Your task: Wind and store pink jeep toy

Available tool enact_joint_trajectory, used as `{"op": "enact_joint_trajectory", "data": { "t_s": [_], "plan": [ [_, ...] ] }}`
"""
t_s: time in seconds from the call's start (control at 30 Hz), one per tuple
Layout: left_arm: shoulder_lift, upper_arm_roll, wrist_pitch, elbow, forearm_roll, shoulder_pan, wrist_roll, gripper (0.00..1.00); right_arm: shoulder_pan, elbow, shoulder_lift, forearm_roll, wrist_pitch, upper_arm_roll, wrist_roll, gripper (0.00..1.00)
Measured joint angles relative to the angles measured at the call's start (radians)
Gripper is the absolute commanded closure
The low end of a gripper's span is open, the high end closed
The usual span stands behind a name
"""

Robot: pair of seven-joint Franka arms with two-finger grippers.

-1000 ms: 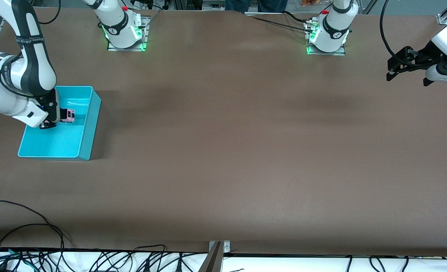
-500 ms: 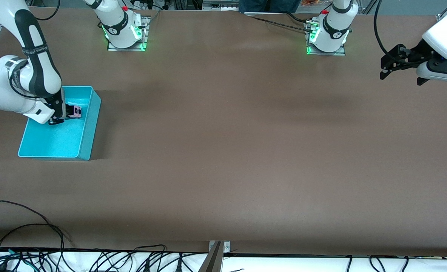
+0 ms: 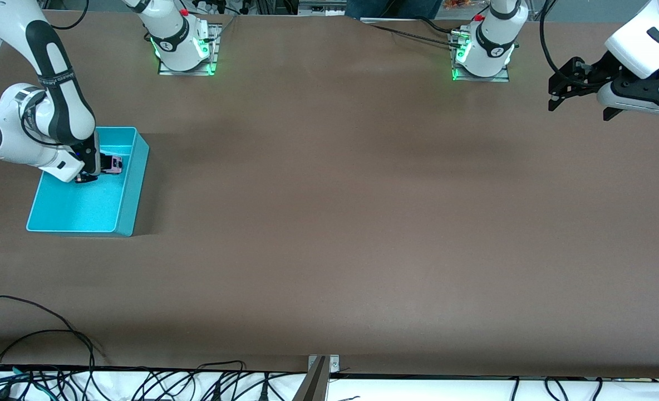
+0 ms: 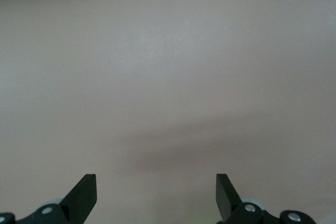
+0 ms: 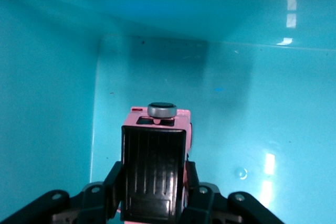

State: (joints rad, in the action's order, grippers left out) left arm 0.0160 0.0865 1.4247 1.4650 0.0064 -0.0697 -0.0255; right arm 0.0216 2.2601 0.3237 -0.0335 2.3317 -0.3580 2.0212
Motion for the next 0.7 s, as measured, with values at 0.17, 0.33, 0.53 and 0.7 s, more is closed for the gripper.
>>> {"op": "enact_joint_trajectory", "data": {
  "t_s": [0.17,0.33,0.53,0.7],
  "plan": [
    [0.000,-0.013,-0.015,0.000,0.000,0.005,0.000,0.00,0.000,0.000,-0.001,-0.003,0.000,0.001,0.000,0.00],
    [0.000,-0.039,-0.016,0.000,0.000,0.012,0.001,0.00,0.001,-0.018,-0.005,-0.016,-0.010,0.019,0.001,0.00],
    [0.000,-0.051,-0.017,0.000,0.000,0.026,0.001,0.00,0.007,-0.112,-0.010,-0.086,-0.122,0.065,0.000,0.00],
    [0.000,-0.050,-0.017,0.000,0.000,0.033,0.001,0.00,0.008,-0.191,-0.022,-0.106,-0.182,0.097,-0.008,0.00]
  ]
}}
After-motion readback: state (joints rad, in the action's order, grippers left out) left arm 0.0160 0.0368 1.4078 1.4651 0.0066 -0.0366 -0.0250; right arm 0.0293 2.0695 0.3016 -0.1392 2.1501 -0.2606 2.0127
